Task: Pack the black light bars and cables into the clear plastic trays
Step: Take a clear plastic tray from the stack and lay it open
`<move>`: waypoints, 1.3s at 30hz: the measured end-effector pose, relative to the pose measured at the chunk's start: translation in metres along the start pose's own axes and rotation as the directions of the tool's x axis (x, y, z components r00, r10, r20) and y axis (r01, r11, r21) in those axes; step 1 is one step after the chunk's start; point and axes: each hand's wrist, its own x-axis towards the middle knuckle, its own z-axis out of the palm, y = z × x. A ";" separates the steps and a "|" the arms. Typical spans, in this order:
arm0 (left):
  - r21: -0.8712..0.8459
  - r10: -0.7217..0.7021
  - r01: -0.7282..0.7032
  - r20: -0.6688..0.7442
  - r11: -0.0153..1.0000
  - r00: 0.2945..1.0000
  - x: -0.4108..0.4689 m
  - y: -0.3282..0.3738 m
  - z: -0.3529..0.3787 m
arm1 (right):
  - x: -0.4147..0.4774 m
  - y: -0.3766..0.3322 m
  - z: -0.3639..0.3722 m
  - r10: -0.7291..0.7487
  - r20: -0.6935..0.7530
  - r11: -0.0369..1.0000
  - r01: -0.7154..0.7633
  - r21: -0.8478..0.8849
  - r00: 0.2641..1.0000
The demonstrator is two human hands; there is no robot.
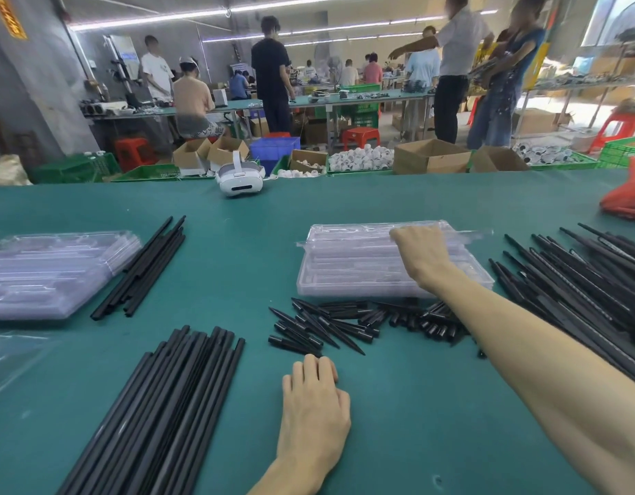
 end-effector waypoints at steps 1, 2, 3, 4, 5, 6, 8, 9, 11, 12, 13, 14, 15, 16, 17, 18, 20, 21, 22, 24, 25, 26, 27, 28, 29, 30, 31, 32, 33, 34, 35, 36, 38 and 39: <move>-0.001 0.001 -0.001 -0.004 1.000 1.000 0.000 0.000 0.000 | 0.000 0.001 -0.003 -0.002 -0.013 1.000 0.002 -0.014 1.000; -0.001 0.003 -0.003 -0.006 1.000 1.000 0.000 0.000 0.000 | 0.000 0.002 -0.004 -0.008 -0.029 1.000 0.008 -0.012 1.000; 0.001 0.004 -0.004 -0.004 1.000 1.000 0.000 0.000 0.000 | -0.001 0.005 -0.004 -0.012 -0.041 1.000 0.012 -0.008 0.999; 0.003 0.003 -0.003 -0.001 1.000 1.000 0.000 -0.001 0.001 | -0.001 0.007 -0.004 -0.010 -0.052 1.000 0.011 0.001 0.999; 0.006 0.001 -0.001 0.002 1.000 1.000 0.000 -0.001 0.001 | -0.002 0.009 -0.004 -0.005 -0.052 1.000 0.006 0.012 0.999; 0.007 -0.002 0.002 0.003 1.000 1.000 0.000 -0.001 0.001 | -0.004 0.010 -0.003 -0.005 -0.055 1.000 0.005 0.009 0.998; 0.005 -0.004 0.004 0.001 1.000 1.000 0.000 -0.001 0.001 | -0.006 0.010 -0.001 0.006 -0.079 1.000 -0.004 0.018 0.997; 0.002 -0.001 0.001 -0.001 1.000 1.000 0.000 -0.001 0.001 | -0.006 0.010 0.000 0.025 -0.099 0.999 -0.021 0.042 0.995; -0.002 0.004 -0.004 0.000 1.000 1.000 0.000 0.000 0.001 | -0.003 0.012 0.001 0.062 -0.140 0.993 -0.047 0.104 0.988; -0.001 0.005 -0.005 0.002 1.000 1.000 0.000 0.000 0.001 | 0.000 0.013 0.000 0.077 -0.155 0.990 -0.057 0.133 0.985; -0.001 0.004 -0.004 0.002 1.000 1.000 0.000 0.000 0.001 | 0.001 0.014 -0.001 0.093 -0.164 0.986 -0.068 0.152 0.982; -0.001 0.003 -0.003 -0.002 1.000 1.000 0.000 -0.001 0.002 | 0.002 0.015 -0.003 0.103 -0.168 0.984 -0.075 0.164 0.980; -0.002 0.003 -0.003 -0.007 1.000 1.000 0.000 -0.001 0.002 | 0.004 0.015 -0.005 0.110 -0.185 0.980 -0.076 0.182 0.977; -0.005 0.005 -0.005 -0.013 1.000 1.000 0.000 -0.001 0.003 | 0.005 0.016 -0.009 0.118 -0.215 0.975 -0.072 0.208 0.969; -0.006 0.008 -0.008 -0.015 1.000 1.000 0.000 -0.001 0.003 | 0.009 0.016 -0.014 0.127 -0.250 0.969 -0.065 0.240 0.960; -0.003 0.008 -0.008 -0.010 1.000 1.000 0.000 -0.001 0.003 | 0.014 0.016 -0.020 0.137 -0.276 0.962 -0.061 0.266 0.951; -0.001 0.005 -0.005 -0.006 1.000 1.000 0.000 -0.002 0.003 | 0.024 0.013 -0.032 0.137 -0.276 0.960 -0.059 0.274 0.951; -0.008 0.004 -0.004 -0.010 1.000 1.000 0.000 -0.003 0.004 | 0.025 0.010 -0.036 0.129 -0.265 0.963 -0.057 0.263 0.956; -0.014 0.004 -0.004 -0.017 1.000 1.000 0.000 -0.003 0.004 | 0.023 0.007 -0.039 0.119 -0.256 0.968 -0.055 0.244 0.959; -0.006 0.007 -0.007 -0.010 1.000 1.000 0.000 -0.002 0.004 | 0.010 0.001 -0.037 0.082 -0.225 0.982 -0.040 0.184 0.971; 0.005 0.010 -0.010 -0.005 1.000 1.000 0.000 -0.002 0.004 | 0.000 -0.001 -0.033 0.055 -0.202 0.988 -0.024 0.152 0.978; 0.008 0.010 -0.009 -0.006 1.000 1.000 0.000 -0.002 0.004 | -0.010 -0.004 -0.029 0.032 -0.171 0.991 -0.009 0.136 0.985; 0.013 0.008 -0.008 -0.009 1.000 1.000 0.001 -0.002 0.004 | -0.022 -0.006 -0.024 0.014 -0.135 0.991 0.004 0.135 0.991; 0.021 0.007 -0.007 -0.012 1.000 1.000 0.001 -0.002 0.004 | -0.034 -0.008 -0.020 0.000 -0.096 0.991 0.013 0.136 0.995; 0.030 0.009 -0.008 -0.018 1.000 1.000 0.002 -0.002 0.005 | -0.048 -0.010 -0.017 -0.013 -0.061 0.991 0.021 0.133 0.998; 0.035 0.012 -0.011 -0.027 0.999 1.000 0.002 -0.002 0.005 | -0.064 -0.012 -0.016 -0.027 -0.033 0.991 0.031 0.127 0.999; 0.034 0.011 -0.009 -0.034 0.999 0.999 0.003 -0.002 0.005 | -0.081 -0.014 -0.017 -0.040 -0.008 0.991 0.041 0.126 0.999; 0.032 0.010 -0.008 -0.036 0.999 0.999 0.003 -0.002 0.004 | -0.097 -0.017 -0.018 -0.051 0.016 0.991 0.049 0.129 0.999; 0.031 0.013 -0.012 -0.031 0.999 0.999 0.003 -0.003 0.004 | -0.113 -0.019 -0.021 -0.061 0.030 0.990 0.057 0.127 0.998; 0.023 0.014 -0.013 -0.027 1.000 1.000 0.003 -0.003 0.004 | -0.129 -0.020 -0.024 -0.068 0.031 0.991 0.064 0.115 0.997; 0.006 0.014 -0.013 -0.026 1.000 1.000 0.003 -0.004 0.004 | -0.143 -0.020 -0.028 -0.069 0.013 0.993 0.068 0.096 0.997; -0.013 0.015 -0.015 -0.021 1.000 1.000 0.004 -0.005 0.004 | -0.157 -0.020 -0.035 -0.064 -0.017 0.995 0.066 0.078 0.998; -0.064 0.014 -0.015 -0.017 0.998 1.000 0.006 -0.006 0.002 | -0.186 -0.017 -0.053 -0.048 -0.087 0.997 0.054 0.060 0.995; -0.137 -0.016 0.013 -0.023 0.990 1.000 0.006 -0.008 0.001 | -0.201 -0.016 -0.065 -0.046 -0.122 0.998 0.052 0.047 0.991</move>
